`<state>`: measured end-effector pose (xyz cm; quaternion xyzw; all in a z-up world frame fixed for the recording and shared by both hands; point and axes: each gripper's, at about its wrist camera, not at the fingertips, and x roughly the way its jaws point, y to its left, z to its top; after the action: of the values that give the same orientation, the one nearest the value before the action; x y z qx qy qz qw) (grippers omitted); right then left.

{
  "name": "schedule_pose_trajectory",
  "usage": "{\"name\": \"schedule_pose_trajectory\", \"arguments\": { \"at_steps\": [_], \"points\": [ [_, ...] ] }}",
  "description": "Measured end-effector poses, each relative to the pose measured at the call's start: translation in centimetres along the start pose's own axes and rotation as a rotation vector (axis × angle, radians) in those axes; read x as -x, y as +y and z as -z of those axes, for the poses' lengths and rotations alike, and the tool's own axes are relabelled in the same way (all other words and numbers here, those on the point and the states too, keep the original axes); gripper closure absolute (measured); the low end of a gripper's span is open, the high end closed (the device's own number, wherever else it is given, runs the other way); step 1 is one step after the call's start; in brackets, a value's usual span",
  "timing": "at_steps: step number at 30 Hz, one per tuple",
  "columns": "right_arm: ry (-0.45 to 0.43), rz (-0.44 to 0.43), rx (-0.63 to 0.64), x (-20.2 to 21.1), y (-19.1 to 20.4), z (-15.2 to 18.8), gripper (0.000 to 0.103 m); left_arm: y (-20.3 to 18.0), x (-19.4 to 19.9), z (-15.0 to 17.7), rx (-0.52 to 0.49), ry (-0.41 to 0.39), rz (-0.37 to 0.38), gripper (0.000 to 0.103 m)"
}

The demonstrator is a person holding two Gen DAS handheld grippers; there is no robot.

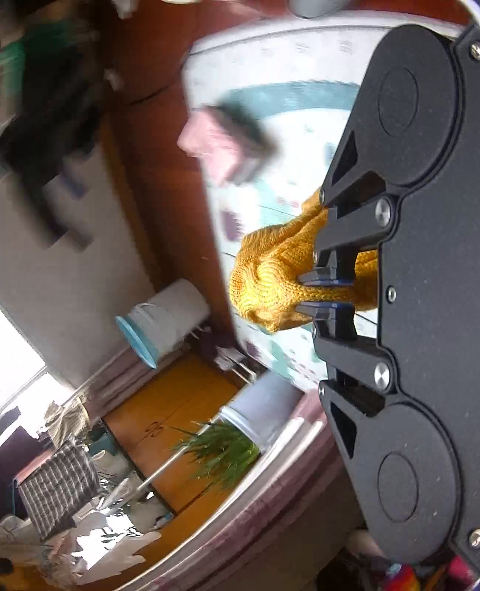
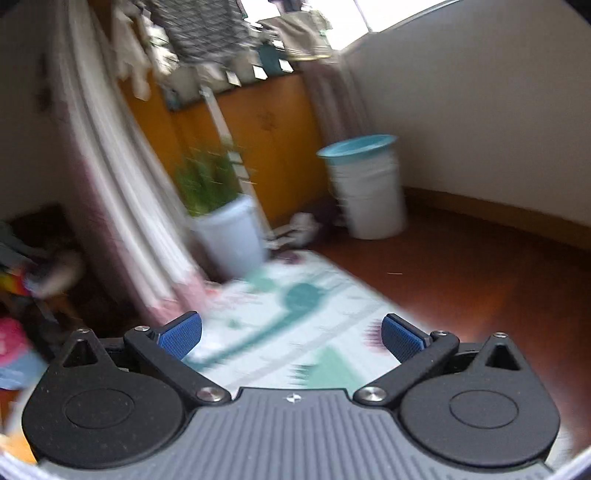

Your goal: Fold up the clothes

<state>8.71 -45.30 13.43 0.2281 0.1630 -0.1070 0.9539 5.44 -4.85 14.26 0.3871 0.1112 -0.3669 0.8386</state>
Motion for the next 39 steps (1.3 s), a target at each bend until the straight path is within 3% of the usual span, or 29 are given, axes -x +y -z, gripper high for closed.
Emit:
{"name": "schedule_pose_trajectory", "arguments": {
  "at_steps": [2,5,6,9,10,12,13,15,18,19,22,23,26,30,35,39],
  "points": [
    [-0.001,-0.058,-0.039,0.2,0.9,-0.4,0.000,-0.7,-0.9,1.1,-0.005,0.027,-0.010,0.097],
    [0.057,-0.103,-0.032,0.2,1.3,-1.1,0.000,0.2,-0.7,0.9,-0.037,-0.021,-0.081,0.097],
    [0.043,-0.090,0.013,0.6,1.5,-1.4,0.000,0.7,0.0,0.9,-0.039,-0.056,-0.115,0.097],
    [-0.126,0.083,0.234,2.9,2.5,-1.8,0.000,1.8,1.8,1.3,-0.032,-0.159,-0.131,0.097],
    [-0.174,0.134,0.291,3.5,2.7,-2.0,0.000,1.8,2.3,1.9,-0.042,-0.172,-0.106,0.097],
    [-0.197,0.151,0.318,3.7,2.0,-2.1,0.000,1.5,3.3,3.7,-0.074,-0.170,-0.026,0.096],
    [-0.159,0.116,0.304,3.3,1.3,-2.1,0.000,1.2,3.0,5.2,-0.086,-0.104,0.052,0.095],
    [-0.048,0.037,0.273,1.9,0.1,-1.6,0.000,0.1,1.1,9.0,-0.110,0.142,0.241,0.083],
    [0.115,0.012,0.269,-0.8,-0.5,0.0,0.000,-3.7,-0.8,16.5,-0.306,0.466,0.330,0.079],
    [0.135,0.009,0.291,-1.5,-0.1,0.7,0.000,-4.2,-1.1,18.0,-0.318,0.521,0.343,0.079],
    [0.222,-0.017,0.376,-3.7,1.8,2.8,0.000,-3.8,-1.5,19.8,-0.221,0.572,0.353,0.079],
    [0.259,-0.032,0.404,-4.4,2.5,3.5,0.000,-3.4,-1.5,19.7,-0.188,0.565,0.342,0.078],
    [0.356,-0.075,0.497,-6.2,5.2,6.1,0.000,-2.9,-1.6,19.1,-0.088,0.520,0.319,0.057],
    [0.505,-0.087,0.698,-8.5,9.6,11.9,0.000,-4.1,-3.9,18.3,0.102,0.488,0.363,0.055],
    [0.708,-0.173,0.985,-8.9,13.8,21.0,0.000,-8.0,-6.8,17.2,0.167,0.447,0.424,0.055],
    [0.830,-0.251,1.137,-9.4,14.5,27.2,0.002,-10.8,-8.3,16.4,0.092,0.443,0.461,0.055]
  ]
}}
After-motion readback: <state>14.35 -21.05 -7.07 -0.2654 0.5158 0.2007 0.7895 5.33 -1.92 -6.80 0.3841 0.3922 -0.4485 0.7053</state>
